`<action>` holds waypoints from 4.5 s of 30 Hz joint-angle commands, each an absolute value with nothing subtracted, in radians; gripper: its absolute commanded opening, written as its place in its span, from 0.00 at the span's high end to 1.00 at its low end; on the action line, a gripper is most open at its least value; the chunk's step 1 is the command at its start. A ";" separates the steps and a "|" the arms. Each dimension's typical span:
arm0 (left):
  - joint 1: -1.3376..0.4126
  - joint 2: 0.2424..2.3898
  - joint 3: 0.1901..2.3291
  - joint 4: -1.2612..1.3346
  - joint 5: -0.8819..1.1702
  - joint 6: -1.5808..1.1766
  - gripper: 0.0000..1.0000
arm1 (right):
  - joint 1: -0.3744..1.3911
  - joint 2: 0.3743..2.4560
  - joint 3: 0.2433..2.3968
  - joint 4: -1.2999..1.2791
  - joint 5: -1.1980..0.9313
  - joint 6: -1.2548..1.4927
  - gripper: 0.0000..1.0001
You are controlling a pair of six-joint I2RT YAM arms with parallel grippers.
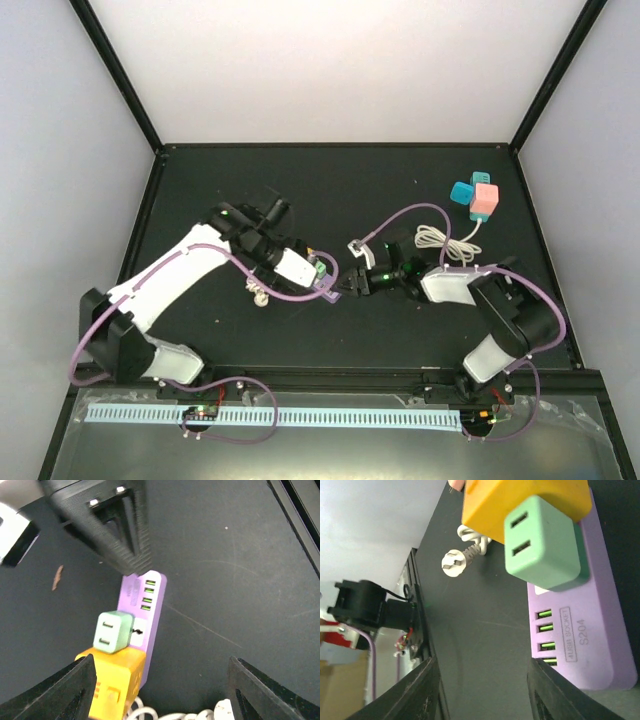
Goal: Pull the plug off the socket
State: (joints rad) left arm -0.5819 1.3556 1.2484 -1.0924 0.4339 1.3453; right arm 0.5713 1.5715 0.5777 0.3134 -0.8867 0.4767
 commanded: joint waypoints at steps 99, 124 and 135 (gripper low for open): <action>-0.658 1.352 1.460 -1.129 0.103 1.247 0.90 | 0.597 1.850 0.719 0.289 -0.728 0.632 0.88; -0.062 1.166 0.938 -0.815 -0.004 1.094 0.87 | 0.598 1.643 0.713 0.315 -0.764 0.551 0.53; -0.042 1.420 0.856 -0.350 -0.299 1.109 0.85 | 0.597 1.639 0.719 0.303 -0.760 0.534 0.40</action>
